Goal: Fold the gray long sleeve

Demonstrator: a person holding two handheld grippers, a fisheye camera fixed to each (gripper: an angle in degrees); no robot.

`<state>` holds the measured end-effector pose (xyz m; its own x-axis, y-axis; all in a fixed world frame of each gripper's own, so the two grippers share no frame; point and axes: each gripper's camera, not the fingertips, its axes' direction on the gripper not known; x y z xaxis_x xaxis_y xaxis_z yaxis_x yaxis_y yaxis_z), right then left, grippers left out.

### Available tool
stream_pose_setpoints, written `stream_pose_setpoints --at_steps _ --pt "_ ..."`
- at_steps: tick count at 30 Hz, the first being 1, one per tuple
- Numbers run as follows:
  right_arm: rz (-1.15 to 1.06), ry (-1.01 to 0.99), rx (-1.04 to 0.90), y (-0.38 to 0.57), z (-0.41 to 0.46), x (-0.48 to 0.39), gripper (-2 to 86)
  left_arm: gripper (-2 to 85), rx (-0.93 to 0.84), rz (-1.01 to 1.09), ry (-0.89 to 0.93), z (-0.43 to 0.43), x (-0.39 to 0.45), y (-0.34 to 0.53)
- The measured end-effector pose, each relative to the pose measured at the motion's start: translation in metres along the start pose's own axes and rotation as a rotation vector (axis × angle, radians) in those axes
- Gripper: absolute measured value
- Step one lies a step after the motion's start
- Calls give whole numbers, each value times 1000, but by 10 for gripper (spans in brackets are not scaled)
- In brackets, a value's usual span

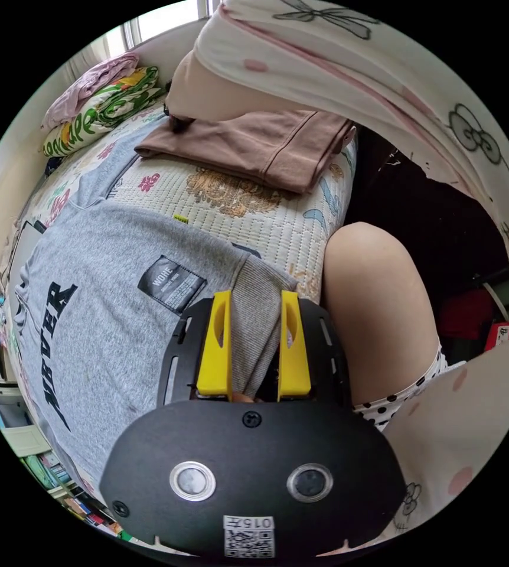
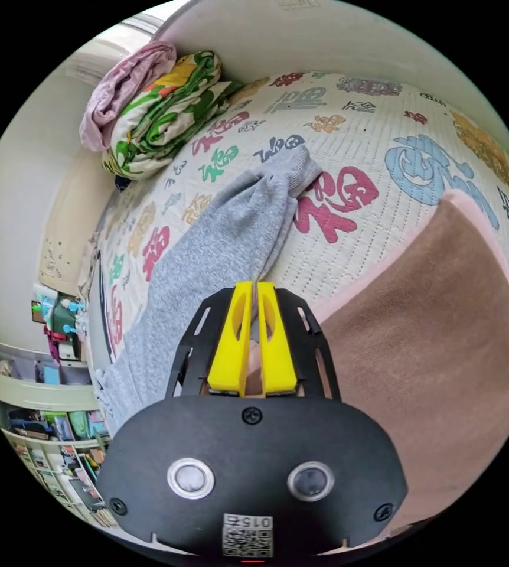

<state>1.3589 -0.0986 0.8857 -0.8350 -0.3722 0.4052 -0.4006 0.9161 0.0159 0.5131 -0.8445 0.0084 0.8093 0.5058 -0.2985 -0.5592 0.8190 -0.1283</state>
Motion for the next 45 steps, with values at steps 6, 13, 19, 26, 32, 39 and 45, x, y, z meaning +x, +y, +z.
stream_pose_setpoints --at_steps 6,13,19,26,32,39,45 --pt "-408 -38 259 125 -77 -113 -1 106 29 -28 33 -7 -18 33" --pt "-1381 -226 183 564 -148 -179 -3 83 647 -391 62 -116 -104 180" --pt "-1316 -292 -146 714 -60 -37 -1 110 915 -864 134 -125 -182 342" --pt "-1112 -442 -234 686 -38 88 1 131 810 -1011 139 -106 -211 377" --pt "-1109 -485 -328 651 -25 130 3 133 657 -843 9 -117 -231 293" --pt "-1102 -493 -355 615 -16 174 5 154 242 -487 -201 -62 -265 86" --pt "-1095 -497 -361 583 -7 222 7 84 116 -519 -241 1 -270 75"
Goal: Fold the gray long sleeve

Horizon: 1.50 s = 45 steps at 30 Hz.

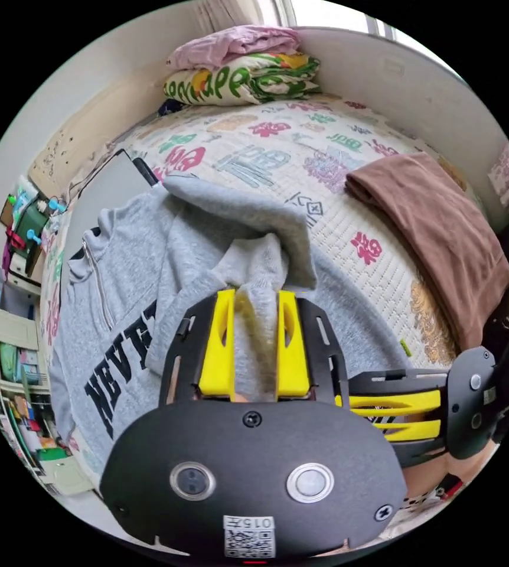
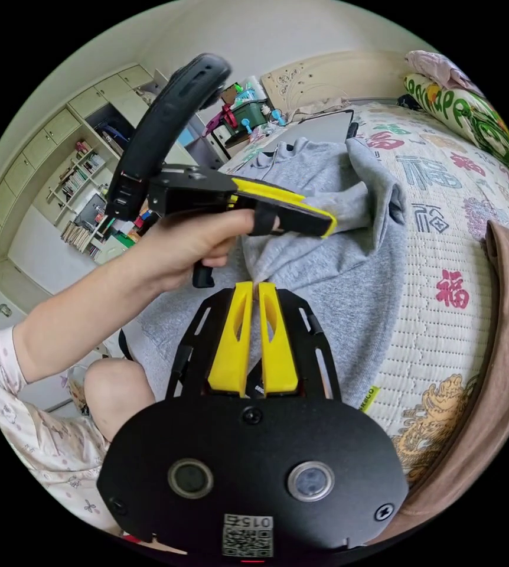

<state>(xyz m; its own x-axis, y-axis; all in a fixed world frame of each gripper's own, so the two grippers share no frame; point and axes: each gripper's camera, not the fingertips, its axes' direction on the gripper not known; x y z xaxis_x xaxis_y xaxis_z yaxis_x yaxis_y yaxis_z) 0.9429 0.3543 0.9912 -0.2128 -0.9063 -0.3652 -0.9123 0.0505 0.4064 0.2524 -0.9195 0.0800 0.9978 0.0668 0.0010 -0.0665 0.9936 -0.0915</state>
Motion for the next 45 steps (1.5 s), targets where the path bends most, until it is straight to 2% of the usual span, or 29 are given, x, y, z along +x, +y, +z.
stream_pose_setpoints --at_steps 4,7,9,13,15,17,21,28,31,35,37,39,43,45 --pt "-66 8 15 16 -23 20 9 57 178 -129 109 -55 -42 70" --pt "-142 2 62 29 -47 23 10 55 404 -183 118 -135 -59 198" --pt "-194 -39 87 40 -59 21 10 52 451 -172 90 -162 -53 266" --pt "-317 -155 25 63 -52 8 9 48 444 -119 -48 -171 -16 392" --pt "-386 -110 -61 71 -34 -2 8 55 410 -133 -76 -161 -7 422" --pt "-464 31 -169 85 -9 -6 8 70 356 -179 -83 -152 -7 444" --pt "-511 91 -191 95 -12 11 10 92 366 -317 -81 -156 -22 505" --pt "-425 -34 -190 67 -46 94 16 113 518 -547 2 -173 -74 566" --pt "-414 -51 -190 55 -60 119 18 124 364 -623 147 -120 -94 562" --pt "-410 -56 -188 37 -80 147 19 129 357 -734 187 -75 -102 566" --pt "-407 -60 -187 28 -89 160 20 105 248 -702 269 -44 -98 550" --pt "-403 -70 -187 19 -100 174 20 37 234 -622 309 -34 -87 543" --pt "-407 -107 -188 -4 -128 206 24 16 436 -537 249 -80 -58 568" --pt "-410 -151 -172 -14 -145 219 29 13 459 -490 217 -96 -44 577"
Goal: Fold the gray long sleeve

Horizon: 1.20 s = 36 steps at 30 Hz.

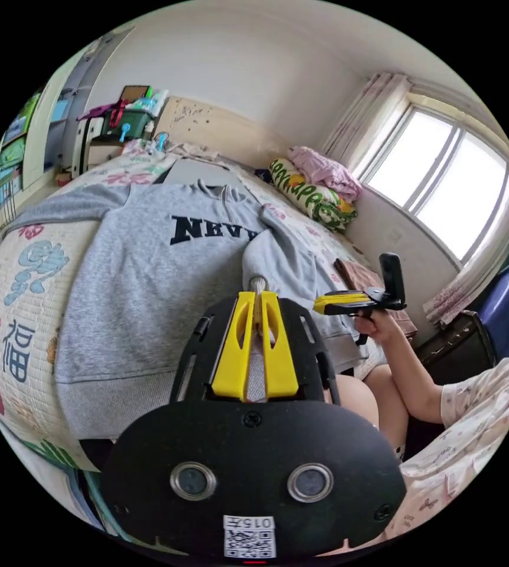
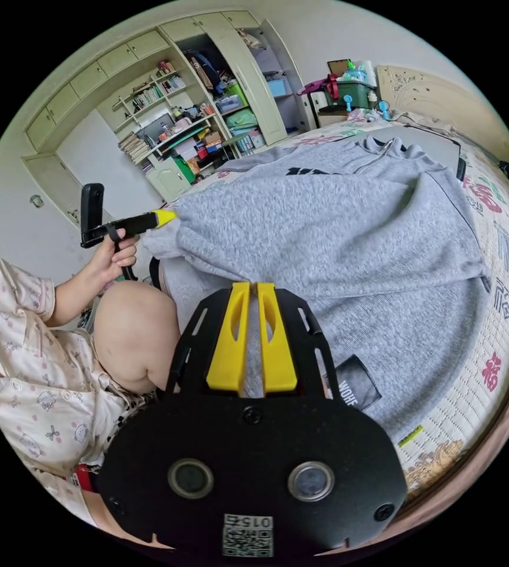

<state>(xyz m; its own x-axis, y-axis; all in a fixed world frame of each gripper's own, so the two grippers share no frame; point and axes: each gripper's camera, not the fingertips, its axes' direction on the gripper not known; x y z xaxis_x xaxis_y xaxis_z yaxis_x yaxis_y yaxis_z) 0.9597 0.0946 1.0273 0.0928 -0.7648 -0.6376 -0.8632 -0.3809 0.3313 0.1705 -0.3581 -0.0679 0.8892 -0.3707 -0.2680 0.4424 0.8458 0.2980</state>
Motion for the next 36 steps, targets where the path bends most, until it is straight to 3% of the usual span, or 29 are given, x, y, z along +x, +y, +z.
stream_pose_setpoints --at_steps 6,11,16,19,25,31,36 --pt "-25 -36 -1 -8 -45 40 31 10 -124 13 -22 27 -5 35" --pt "-40 -14 -51 -15 -62 74 29 9 -111 13 -37 42 0 52" --pt "-32 -84 -5 -16 -95 112 26 9 32 102 -21 14 26 48" --pt "0 -129 23 -15 -115 143 19 10 -71 148 -67 31 30 47" --pt "50 -190 22 0 -131 203 -1 9 -164 -5 -21 69 -7 87" --pt "130 -155 172 38 -176 263 5 6 -226 -1 -79 76 -9 101" --pt "-46 -109 249 65 -195 245 49 35 -209 -2 -130 64 -13 112"
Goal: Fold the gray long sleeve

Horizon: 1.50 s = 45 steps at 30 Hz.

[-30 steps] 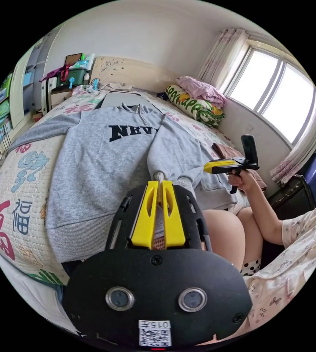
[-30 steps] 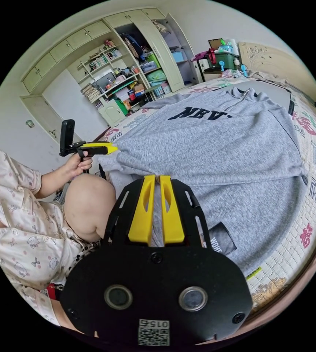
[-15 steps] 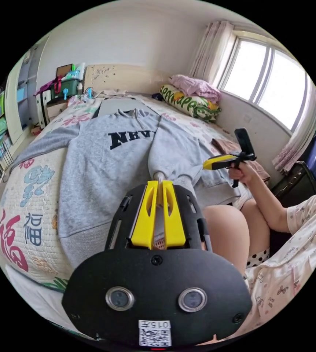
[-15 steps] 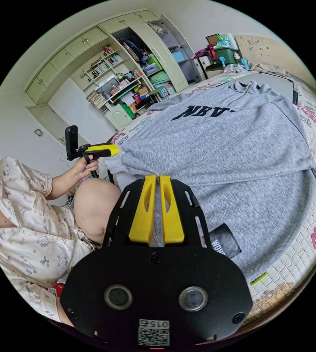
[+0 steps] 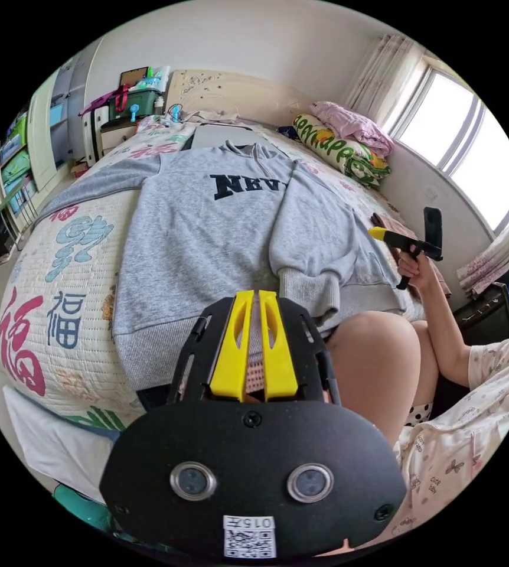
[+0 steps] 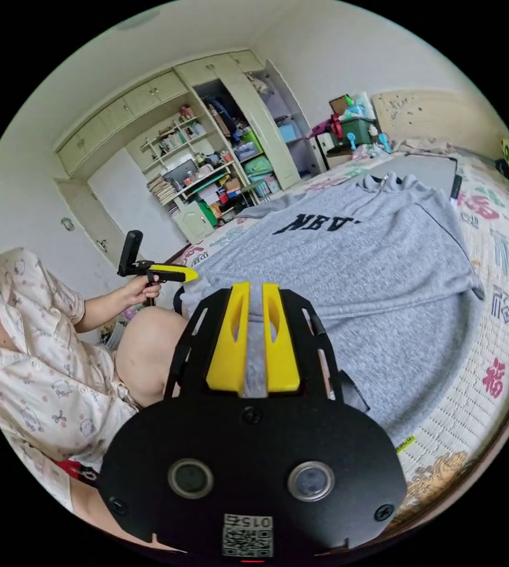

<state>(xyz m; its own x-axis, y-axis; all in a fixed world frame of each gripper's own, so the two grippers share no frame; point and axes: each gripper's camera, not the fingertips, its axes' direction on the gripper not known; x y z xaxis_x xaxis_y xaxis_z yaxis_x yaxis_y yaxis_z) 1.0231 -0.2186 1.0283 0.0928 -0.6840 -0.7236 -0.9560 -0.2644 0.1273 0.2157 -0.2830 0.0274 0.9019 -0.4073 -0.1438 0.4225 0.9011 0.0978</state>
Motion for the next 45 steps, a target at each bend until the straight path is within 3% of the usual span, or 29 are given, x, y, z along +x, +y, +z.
stream_pose_setpoints --at_steps 4,8,11,20,27,33,38,42,45 --pt "-160 -66 51 22 30 -33 72 72 14 -27 32 19 0 -3" --pt "-221 -86 -128 38 101 -49 86 81 -9 -58 125 54 0 -7" --pt "-263 4 -218 53 126 -56 88 84 -25 -64 88 74 5 -4" --pt "-148 4 -388 107 167 10 9 56 -63 -78 143 93 -17 33" --pt "-258 21 -422 156 166 15 -3 21 -56 -77 149 77 -27 67" --pt "-257 40 -460 193 198 37 -5 28 -96 -65 80 99 -32 106" --pt "-286 104 -472 223 223 38 -9 37 -95 -86 123 93 -49 138" --pt "-253 90 -494 233 238 50 -10 41 48 -147 354 55 -109 170" --pt "-267 131 -535 237 256 42 -10 57 272 -327 320 1 -205 195"
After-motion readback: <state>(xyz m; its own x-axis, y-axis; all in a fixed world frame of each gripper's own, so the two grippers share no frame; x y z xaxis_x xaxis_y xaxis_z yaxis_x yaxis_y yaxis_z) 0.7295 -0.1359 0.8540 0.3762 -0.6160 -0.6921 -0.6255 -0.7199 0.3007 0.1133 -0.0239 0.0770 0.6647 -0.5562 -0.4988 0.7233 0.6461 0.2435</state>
